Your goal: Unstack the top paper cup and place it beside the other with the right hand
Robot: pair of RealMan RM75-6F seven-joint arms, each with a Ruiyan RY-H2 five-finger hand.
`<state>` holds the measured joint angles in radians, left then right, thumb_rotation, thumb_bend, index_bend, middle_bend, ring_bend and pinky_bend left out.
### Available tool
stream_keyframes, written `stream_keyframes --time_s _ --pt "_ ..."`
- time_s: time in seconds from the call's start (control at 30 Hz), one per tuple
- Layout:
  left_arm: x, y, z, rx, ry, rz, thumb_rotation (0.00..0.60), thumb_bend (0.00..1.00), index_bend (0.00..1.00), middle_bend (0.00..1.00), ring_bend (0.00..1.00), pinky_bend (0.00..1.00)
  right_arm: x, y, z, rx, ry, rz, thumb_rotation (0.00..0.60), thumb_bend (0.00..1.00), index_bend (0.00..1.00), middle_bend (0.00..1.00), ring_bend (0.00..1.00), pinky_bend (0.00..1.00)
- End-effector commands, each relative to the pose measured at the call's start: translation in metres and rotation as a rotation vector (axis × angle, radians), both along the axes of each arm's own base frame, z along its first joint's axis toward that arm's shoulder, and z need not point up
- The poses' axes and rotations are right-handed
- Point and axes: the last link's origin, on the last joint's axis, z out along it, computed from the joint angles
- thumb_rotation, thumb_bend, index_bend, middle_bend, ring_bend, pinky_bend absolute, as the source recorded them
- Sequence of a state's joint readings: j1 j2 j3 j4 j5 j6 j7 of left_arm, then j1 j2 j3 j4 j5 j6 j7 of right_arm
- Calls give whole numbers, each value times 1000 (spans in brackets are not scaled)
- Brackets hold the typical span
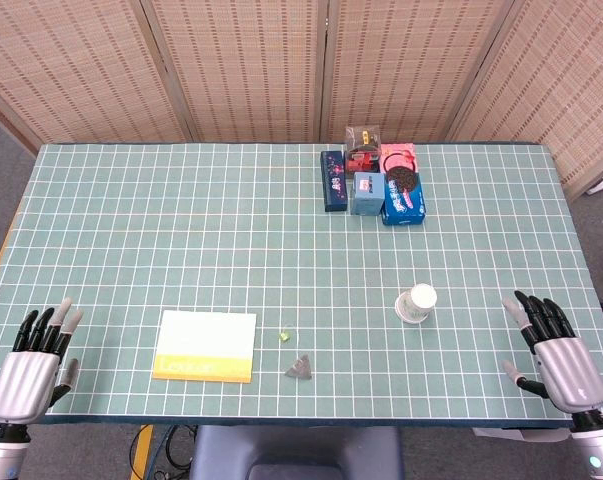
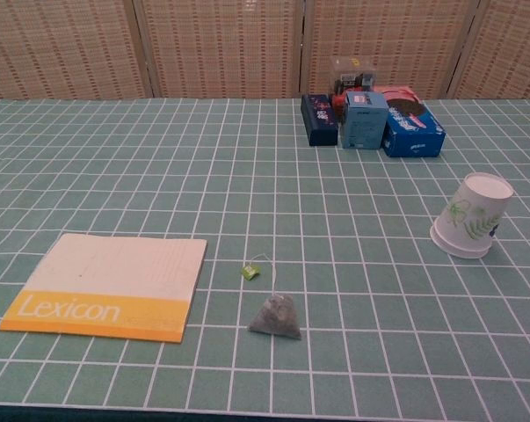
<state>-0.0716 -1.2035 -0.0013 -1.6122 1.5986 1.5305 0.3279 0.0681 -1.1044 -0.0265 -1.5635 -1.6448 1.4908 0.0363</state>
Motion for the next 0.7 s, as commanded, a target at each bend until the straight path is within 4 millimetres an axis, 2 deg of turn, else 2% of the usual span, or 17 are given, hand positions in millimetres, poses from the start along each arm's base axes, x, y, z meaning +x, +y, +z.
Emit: stream_keyframes --time_s 0.03,0.47,0.7 --pt "0 0 -1 -1 3 2 600 495 0 0 0 0 0 0 0 -1 -1 1 600 246 49 0 0 0" --pt "0 1 3 3 -15 2 600 495 0 0 0 0 0 -7 -6 23 3 -17 600 246 49 0 0 0" --pt "1 -1 1 -3 -11 -3 600 495 0 0 0 0 14 -17 -3 58 16 10 600 246 49 0 0 0"
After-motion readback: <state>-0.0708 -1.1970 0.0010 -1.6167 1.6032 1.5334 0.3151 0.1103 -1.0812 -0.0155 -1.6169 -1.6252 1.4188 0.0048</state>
